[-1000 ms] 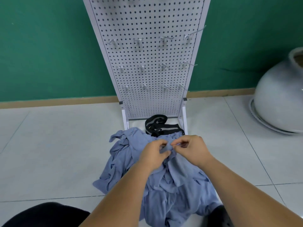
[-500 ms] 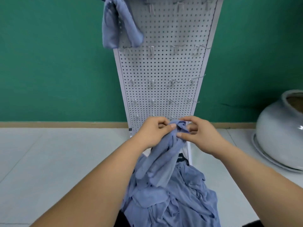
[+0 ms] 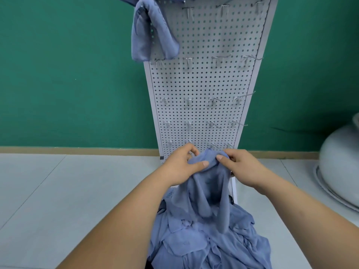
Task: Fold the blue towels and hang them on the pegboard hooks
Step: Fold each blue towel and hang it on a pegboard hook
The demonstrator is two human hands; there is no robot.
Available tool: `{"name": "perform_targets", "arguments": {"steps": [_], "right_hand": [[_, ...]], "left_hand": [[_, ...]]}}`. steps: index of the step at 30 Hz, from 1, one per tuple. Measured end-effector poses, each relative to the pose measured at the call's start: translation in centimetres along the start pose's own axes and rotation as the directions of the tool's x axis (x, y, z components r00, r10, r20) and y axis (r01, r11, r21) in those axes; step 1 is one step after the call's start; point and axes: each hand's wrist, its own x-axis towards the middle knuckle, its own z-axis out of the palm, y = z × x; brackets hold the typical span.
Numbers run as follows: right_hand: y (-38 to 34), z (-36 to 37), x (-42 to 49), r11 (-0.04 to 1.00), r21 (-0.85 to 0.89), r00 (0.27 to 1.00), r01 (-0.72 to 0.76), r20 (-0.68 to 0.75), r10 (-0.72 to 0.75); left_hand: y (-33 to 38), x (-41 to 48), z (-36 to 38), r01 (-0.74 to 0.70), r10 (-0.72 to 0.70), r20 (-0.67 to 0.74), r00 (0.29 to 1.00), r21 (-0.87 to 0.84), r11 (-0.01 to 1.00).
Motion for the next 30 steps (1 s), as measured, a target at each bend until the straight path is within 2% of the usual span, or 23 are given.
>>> {"name": "perform_targets", "arguments": {"steps": [4,9,13,17,22,30], "right_hand": [[-0.3,-1.3,0.1,0.999,0.01,0.999,0.045,-0.001,-0.044],[0.2,-3.5,0.5,0.957,-0.269,0.979,0.106,-0.139,-0.148],[0.6,-4.8,0.6,0.924,-0.37,0.977,0.099,-0.139,-0.16],[1.5,-5.9,1.0,0.893,-0.451,0.959,0.007,-0.25,-0.134],[3.2,-7.2,1.3,0.867,-0.48,0.927,-0.135,-0.369,-0.06],[5.1,-8.3,1.9,0.826,-0.471,0.851,-0.311,-0.525,0.022]], "left_hand": [[-0.2,0.5,-0.1,-0.049,0.076,-0.096,0.993,0.254,0.966],[-0.8,0.9,-1.2,0.013,0.052,-0.138,0.989,0.432,0.902],[-1.1,1.0,-2.5,0.073,0.03,-0.206,0.978,0.471,0.879],[-1.8,1.1,-4.3,0.138,-0.023,-0.244,0.97,0.465,0.874],[-2.8,0.6,-6.6,0.206,-0.082,-0.282,0.956,0.443,0.873],[-5.6,0.0,-8.6,0.319,-0.165,-0.324,0.932,0.51,0.799]]}}
